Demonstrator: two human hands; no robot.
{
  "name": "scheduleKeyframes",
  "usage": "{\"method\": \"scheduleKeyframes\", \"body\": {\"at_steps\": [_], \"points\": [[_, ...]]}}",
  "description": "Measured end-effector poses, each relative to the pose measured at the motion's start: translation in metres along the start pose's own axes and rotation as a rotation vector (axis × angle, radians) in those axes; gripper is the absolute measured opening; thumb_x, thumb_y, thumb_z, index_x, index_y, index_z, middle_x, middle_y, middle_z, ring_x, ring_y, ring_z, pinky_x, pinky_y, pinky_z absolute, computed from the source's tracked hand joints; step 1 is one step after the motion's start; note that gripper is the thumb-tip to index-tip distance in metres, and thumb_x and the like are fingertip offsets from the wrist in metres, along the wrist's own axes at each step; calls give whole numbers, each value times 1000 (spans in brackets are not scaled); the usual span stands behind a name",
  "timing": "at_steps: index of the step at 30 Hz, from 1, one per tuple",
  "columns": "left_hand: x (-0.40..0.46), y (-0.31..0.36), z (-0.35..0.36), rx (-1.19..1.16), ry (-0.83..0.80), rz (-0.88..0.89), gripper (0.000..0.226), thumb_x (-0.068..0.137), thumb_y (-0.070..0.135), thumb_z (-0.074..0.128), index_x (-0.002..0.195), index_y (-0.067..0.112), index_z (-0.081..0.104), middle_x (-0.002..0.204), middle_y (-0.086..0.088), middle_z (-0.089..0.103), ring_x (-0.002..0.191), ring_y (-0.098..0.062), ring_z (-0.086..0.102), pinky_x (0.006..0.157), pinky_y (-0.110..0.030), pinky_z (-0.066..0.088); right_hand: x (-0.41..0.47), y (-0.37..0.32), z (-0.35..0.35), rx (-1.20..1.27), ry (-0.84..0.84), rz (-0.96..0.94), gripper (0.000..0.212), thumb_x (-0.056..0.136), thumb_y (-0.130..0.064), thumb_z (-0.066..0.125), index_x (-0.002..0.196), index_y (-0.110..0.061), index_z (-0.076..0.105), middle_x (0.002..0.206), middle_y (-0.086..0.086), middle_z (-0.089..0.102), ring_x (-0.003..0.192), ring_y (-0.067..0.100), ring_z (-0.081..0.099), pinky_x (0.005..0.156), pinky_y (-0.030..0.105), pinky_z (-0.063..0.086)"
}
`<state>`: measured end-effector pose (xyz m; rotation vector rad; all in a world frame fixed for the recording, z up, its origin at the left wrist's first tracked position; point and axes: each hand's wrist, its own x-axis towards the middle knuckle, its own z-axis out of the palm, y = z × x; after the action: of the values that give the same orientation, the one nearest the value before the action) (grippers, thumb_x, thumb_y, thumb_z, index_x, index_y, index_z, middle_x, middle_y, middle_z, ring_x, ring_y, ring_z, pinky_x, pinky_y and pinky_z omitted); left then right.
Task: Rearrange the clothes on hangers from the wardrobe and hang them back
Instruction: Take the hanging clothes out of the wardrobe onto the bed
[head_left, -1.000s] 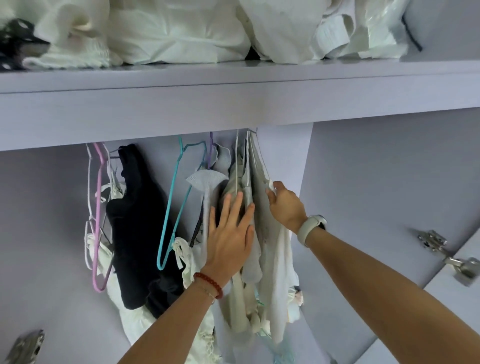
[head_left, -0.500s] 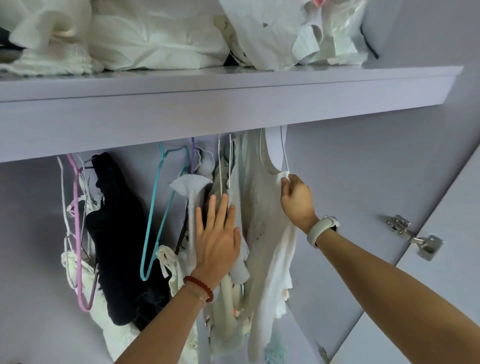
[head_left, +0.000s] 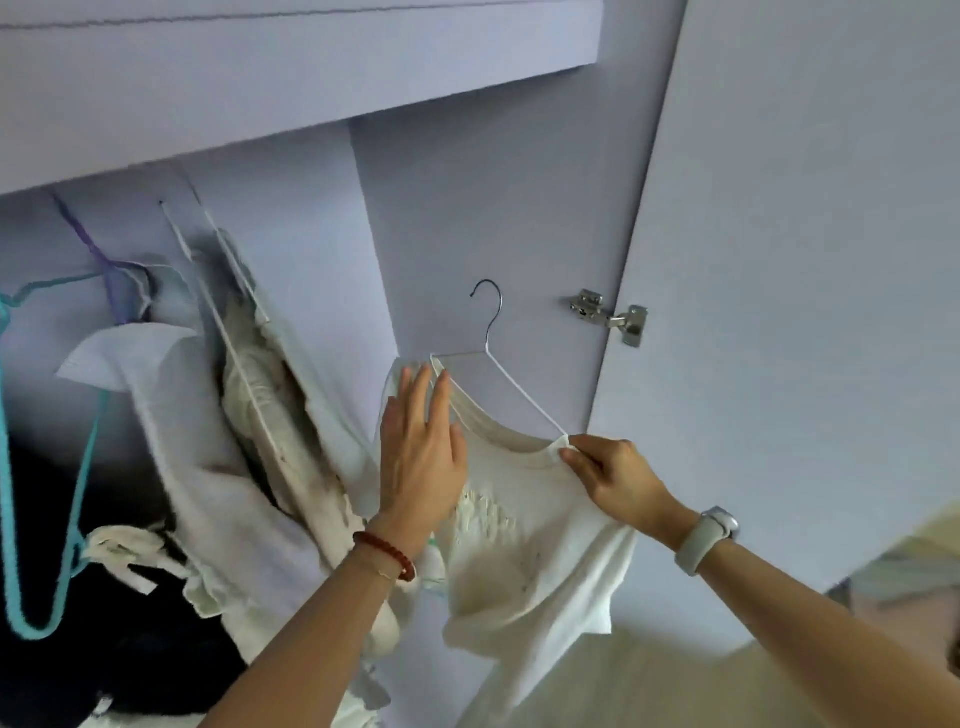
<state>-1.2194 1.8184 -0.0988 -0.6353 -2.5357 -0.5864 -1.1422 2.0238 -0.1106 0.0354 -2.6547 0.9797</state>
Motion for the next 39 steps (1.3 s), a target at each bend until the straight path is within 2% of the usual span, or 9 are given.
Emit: {"method": "scheduleKeyframes", "body": {"at_steps": [2,6,8,11,13,18,22,29,39], "points": [[-3,15,23,-77,-134,-30,54,84,7,45,137,-3,36,143,-22,36,133,-39,33,102,-53,38,-35,15,-17,-72,-7,30,37,91,-25,48,58,-32,34,41,-11,34,50,14,37,52,26,28],[-19,56,72,-74,-413,-8,56,99,21,34,147,7,10,156,-11,8,143,-29,6,113,-48,17,-115,38,-61,-199,-23,44,16,89,-36,38,75,-28,39,47,-10,26,56,22,38,48,22,23],[-27,84,95,-100,-510,46,49,99,20,33,146,8,20,153,-12,20,141,-31,15,110,-50,18,-157,52,-86,-263,-7,90,17,89,-34,39,74,-26,42,44,-6,31,51,23,40,45,22,23],[-41,137,123,-189,-559,227,23,92,12,42,102,3,60,96,-23,63,89,-43,61,75,-54,48,-216,80,-121,-449,11,190,28,88,-35,41,73,-19,60,47,-2,54,42,22,48,39,21,29],[-57,176,135,-202,-630,335,15,90,10,45,81,7,56,72,-18,58,65,-40,59,59,-44,46,-258,102,-143,-533,54,308,31,85,-36,41,74,-20,65,54,-3,62,47,21,56,39,18,36],[-118,288,147,-481,-845,536,19,98,19,38,82,27,36,77,5,48,71,-22,51,65,-32,38,-366,145,-214,-537,258,755,21,83,-25,52,83,-12,68,79,3,65,74,26,63,59,26,39],[-146,386,147,-635,-825,547,18,98,18,41,87,15,55,78,14,51,68,-13,50,61,-27,34,-442,153,-250,-468,350,916,23,84,-29,51,87,-12,66,85,4,64,77,30,62,64,29,41],[-152,520,170,-651,-870,834,9,90,18,57,88,12,63,90,-1,61,78,-22,59,64,-33,46,-520,124,-232,-235,382,1208,26,95,-37,38,100,-20,58,74,1,64,72,25,61,60,27,36],[-216,646,153,-967,-956,1032,12,89,15,59,87,4,65,86,-9,60,77,-21,56,66,-26,38,-568,90,-241,-715,1123,1531,27,89,-29,50,82,-8,65,61,12,66,54,33,61,49,32,41]]}}
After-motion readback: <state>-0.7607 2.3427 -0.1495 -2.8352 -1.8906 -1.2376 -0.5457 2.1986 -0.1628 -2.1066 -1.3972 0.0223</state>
